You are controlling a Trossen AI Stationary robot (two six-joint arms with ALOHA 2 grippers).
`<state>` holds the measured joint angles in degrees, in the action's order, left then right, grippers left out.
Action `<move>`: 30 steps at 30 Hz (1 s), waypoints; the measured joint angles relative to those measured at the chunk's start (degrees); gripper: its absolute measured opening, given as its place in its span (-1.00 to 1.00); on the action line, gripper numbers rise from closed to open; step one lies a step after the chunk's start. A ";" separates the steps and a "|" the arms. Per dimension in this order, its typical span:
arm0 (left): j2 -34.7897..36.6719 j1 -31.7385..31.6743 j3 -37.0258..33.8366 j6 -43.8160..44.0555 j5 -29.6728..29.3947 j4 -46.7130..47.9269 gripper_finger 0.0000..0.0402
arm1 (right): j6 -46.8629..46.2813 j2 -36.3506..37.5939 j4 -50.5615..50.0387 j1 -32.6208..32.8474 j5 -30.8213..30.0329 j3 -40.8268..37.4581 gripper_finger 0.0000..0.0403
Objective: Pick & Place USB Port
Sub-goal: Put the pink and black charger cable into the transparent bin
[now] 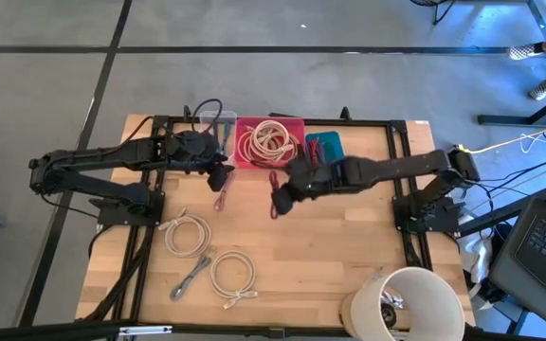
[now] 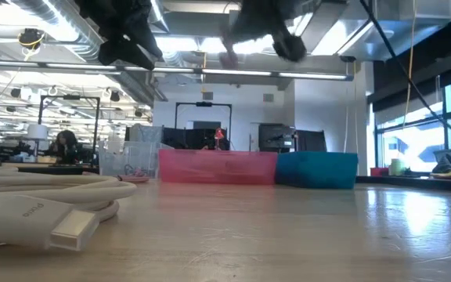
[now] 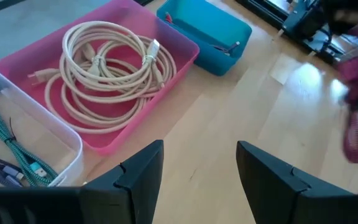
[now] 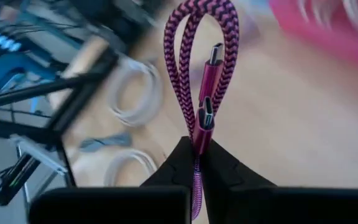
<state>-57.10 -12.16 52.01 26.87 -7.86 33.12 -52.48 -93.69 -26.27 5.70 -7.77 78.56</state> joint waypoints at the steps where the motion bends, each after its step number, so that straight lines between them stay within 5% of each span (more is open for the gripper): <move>1: 0.00 0.00 0.00 0.00 0.20 -0.38 -0.02 | 2.75 0.00 -0.13 -0.56 -0.20 1.88 -0.95; 8: 0.00 0.00 0.00 -1.47 9.40 -15.37 -0.02 | 15.38 0.07 -0.20 -4.83 -0.61 12.44 -0.95; 17: 0.00 0.00 0.02 -1.97 21.23 -41.83 -0.02 | 19.74 0.07 -1.20 -6.70 0.06 16.02 -0.95; 30: -4.13 -3.54 0.02 -2.08 26.13 -42.74 -0.02 | 19.91 0.07 -0.15 -6.58 2.53 16.02 -0.95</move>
<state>-61.23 -15.70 52.03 24.80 18.27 -9.62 -32.57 -93.62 -26.41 -0.88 -5.23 94.59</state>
